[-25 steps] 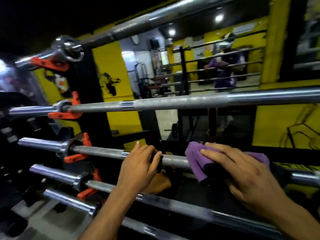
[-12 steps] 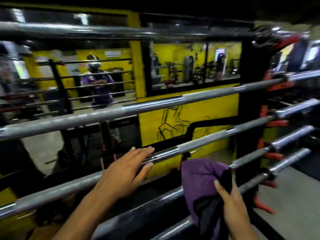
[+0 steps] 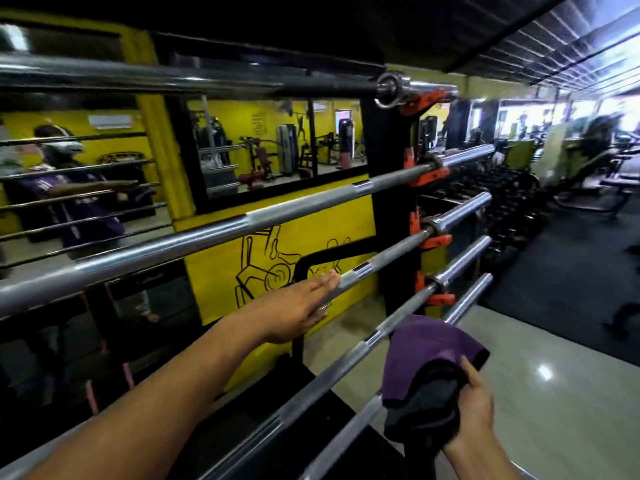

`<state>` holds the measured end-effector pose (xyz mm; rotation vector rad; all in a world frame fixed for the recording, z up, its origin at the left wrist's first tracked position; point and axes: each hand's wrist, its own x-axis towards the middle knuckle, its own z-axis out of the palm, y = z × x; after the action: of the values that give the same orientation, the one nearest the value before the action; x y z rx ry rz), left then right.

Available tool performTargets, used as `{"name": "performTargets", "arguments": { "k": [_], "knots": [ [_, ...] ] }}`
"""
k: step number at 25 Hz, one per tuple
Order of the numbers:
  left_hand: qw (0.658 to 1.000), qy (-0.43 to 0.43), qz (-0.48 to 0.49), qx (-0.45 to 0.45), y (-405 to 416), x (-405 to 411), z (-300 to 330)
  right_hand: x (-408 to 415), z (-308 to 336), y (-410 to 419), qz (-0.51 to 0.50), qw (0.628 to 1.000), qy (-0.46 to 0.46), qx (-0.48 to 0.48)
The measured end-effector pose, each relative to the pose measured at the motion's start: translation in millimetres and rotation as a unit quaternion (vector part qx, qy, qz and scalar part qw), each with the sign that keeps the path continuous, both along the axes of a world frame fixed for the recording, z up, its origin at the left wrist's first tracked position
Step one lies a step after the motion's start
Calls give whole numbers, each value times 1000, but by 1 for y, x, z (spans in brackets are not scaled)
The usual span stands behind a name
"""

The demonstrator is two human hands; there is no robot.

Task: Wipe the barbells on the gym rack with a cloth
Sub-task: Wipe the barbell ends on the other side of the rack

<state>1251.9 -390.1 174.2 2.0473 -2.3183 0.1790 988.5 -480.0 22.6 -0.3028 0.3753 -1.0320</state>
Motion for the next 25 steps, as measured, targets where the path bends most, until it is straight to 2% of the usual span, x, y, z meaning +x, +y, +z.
{"name": "performTargets", "arguments": {
  "k": [6, 10, 12, 15, 17, 20, 23, 25],
  "knots": [
    [998, 22, -45, 38, -78, 1, -6, 65, 42, -104, -108, 985, 104, 85],
    [994, 81, -58, 38, -86, 6, -12, 115, 78, -195, -161, 979, 95, 78],
    [994, 89, -49, 33, -85, 6, -12, 126, 100, -224, -155, 977, 129, 63],
    [996, 81, -39, 23, -84, 3, -11, 138, 111, -223, -150, 973, 158, 77],
    [996, 77, -37, 15, -82, 2, -9, 153, 94, -205, -105, 978, 158, 81],
    [996, 50, -36, 66, -65, 3, -6, 173, 70, -174, -71, 980, 176, 61],
    [993, 31, -47, 102, -43, 7, -3, 158, 96, -174, -97, 967, 228, 63],
    [994, 29, -44, 94, -38, 8, -6, 141, 119, -195, -138, 967, 198, 79]
  ]
}}
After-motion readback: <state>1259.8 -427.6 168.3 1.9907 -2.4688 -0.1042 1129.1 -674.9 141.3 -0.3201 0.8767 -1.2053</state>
